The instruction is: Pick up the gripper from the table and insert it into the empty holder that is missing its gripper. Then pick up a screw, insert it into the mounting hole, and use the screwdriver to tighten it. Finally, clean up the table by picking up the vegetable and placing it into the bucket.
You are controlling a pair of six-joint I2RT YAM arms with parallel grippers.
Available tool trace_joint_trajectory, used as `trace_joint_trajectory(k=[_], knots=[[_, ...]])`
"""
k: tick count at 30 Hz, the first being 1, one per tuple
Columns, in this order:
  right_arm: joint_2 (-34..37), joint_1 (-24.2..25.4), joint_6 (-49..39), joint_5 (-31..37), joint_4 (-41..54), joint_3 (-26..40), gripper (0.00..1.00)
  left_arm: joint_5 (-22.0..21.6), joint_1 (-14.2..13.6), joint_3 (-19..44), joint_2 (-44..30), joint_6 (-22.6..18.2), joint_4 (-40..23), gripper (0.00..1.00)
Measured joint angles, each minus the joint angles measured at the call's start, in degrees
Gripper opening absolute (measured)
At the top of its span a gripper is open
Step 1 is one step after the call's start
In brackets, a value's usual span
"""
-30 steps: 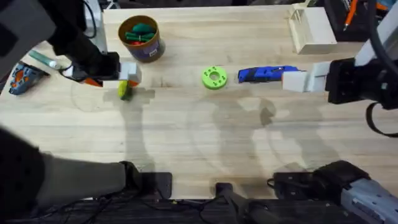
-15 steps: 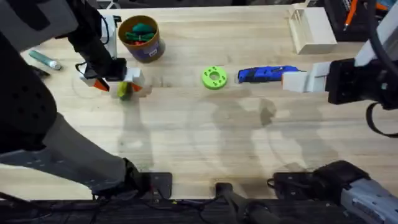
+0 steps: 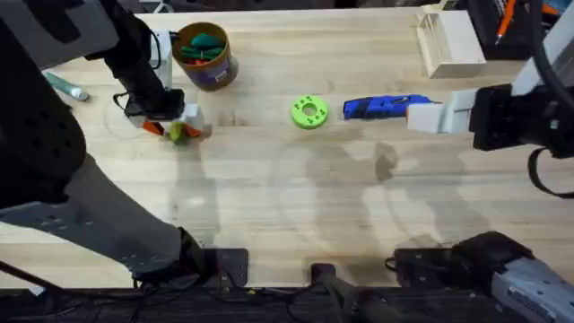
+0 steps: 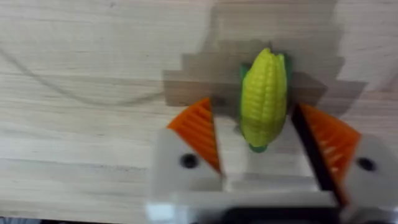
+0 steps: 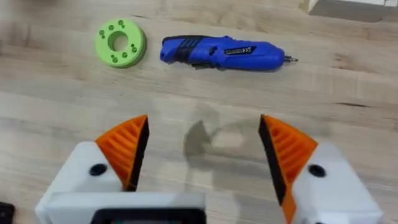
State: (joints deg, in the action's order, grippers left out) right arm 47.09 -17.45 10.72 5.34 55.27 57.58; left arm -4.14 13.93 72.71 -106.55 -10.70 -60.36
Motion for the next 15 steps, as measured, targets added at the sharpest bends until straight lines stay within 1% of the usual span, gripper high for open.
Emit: trace_joint_trajectory(k=[1,4,5,6,15], knots=[[0.0,0.0,0.0,0.0,0.0,0.0,0.991,0.0,0.0,0.0,0.0,-0.1,0.0,0.602],[0.0,0.0,0.0,0.0,0.0,0.0,0.991,0.0,0.0,0.0,0.0,-0.2,0.0,0.144],[0.0,0.0,0.0,0.0,0.0,0.0,0.991,0.0,0.0,0.1,0.0,-0.5,-0.1,0.051],[0.0,0.0,0.0,0.0,0.0,0.0,0.991,0.0,0.0,0.2,0.0,-0.4,0.1,0.028],[0.0,0.0,0.0,0.0,0.0,0.0,0.991,0.3,0.0,0.3,0.0,-0.4,-0.1,0.036]])
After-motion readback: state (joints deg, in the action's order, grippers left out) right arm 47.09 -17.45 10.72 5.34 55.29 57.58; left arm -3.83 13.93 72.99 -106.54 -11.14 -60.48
